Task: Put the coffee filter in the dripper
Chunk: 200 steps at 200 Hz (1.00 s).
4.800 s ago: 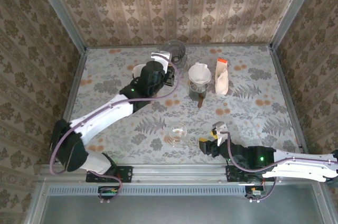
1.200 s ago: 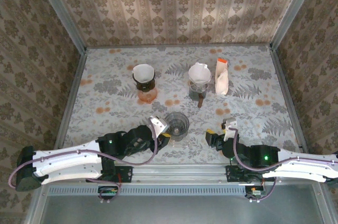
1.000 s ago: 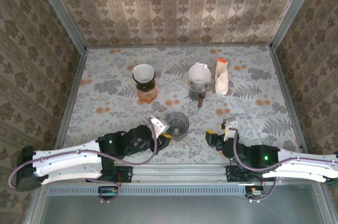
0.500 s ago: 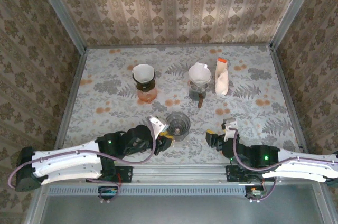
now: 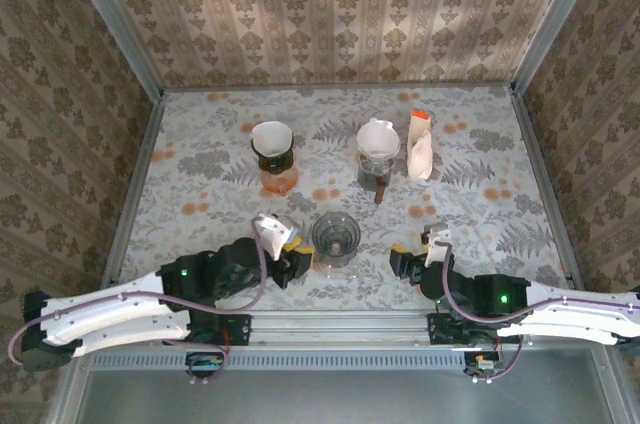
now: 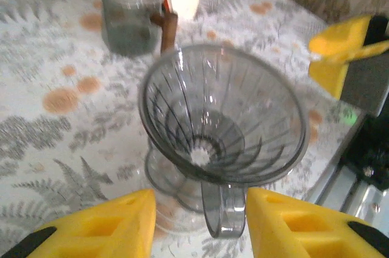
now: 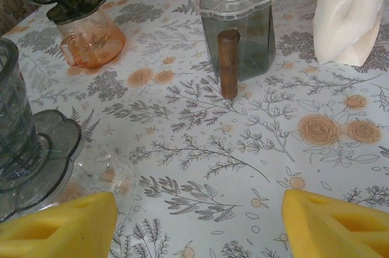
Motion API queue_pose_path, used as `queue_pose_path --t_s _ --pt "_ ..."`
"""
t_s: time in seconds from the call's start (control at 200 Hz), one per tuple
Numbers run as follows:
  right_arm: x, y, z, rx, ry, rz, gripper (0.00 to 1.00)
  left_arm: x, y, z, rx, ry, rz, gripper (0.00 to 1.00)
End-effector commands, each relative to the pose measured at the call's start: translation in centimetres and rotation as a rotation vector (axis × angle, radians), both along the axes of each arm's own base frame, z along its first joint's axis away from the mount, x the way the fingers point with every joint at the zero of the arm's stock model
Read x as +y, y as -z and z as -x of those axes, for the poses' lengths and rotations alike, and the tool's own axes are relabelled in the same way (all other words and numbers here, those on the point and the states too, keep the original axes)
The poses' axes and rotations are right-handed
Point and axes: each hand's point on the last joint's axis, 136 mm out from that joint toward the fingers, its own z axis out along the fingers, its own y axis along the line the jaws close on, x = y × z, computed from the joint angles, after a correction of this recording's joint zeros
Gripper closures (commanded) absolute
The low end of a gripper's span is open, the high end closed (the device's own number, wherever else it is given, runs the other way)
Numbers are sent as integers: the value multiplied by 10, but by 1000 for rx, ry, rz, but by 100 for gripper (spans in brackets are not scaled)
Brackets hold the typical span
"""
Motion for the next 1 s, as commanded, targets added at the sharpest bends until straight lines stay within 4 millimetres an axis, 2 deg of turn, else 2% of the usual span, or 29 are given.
queue_pose_path --t_s 0.0,0.14,0.185,0.205,0.225,0.245,0.355,0.54,0.63,0.77,0.995 --pt "-10 -13 -7 -13 88 -37 25 12 -37 -12 -110 -66 65 54" --pt "-8 -16 -18 46 156 -11 24 17 -46 -19 -165 -103 95 51" --pt "-14 -13 -24 86 202 16 24 19 -48 -20 -177 -112 108 48" --pt "-17 -12 -27 108 227 27 24 20 -49 -21 -182 -116 116 30" --pt "-21 -12 -29 126 249 37 25 21 -50 -21 -186 -119 122 5" --pt "-25 -11 -32 140 271 49 25 21 -52 -21 -191 -119 129 1" --pt "-38 -21 -53 176 328 71 25 25 -56 -22 -210 -122 147 0" --pt "-74 -48 -92 199 458 34 29 28 -55 -24 -216 -141 183 0" --pt "-90 -59 -117 211 511 40 35 30 -53 -23 -221 -141 208 0" --pt "-87 -64 -161 266 469 42 43 34 -51 -22 -225 -139 229 0" --pt "-90 -51 -223 379 455 32 55 35 -45 -19 -213 -117 244 1"
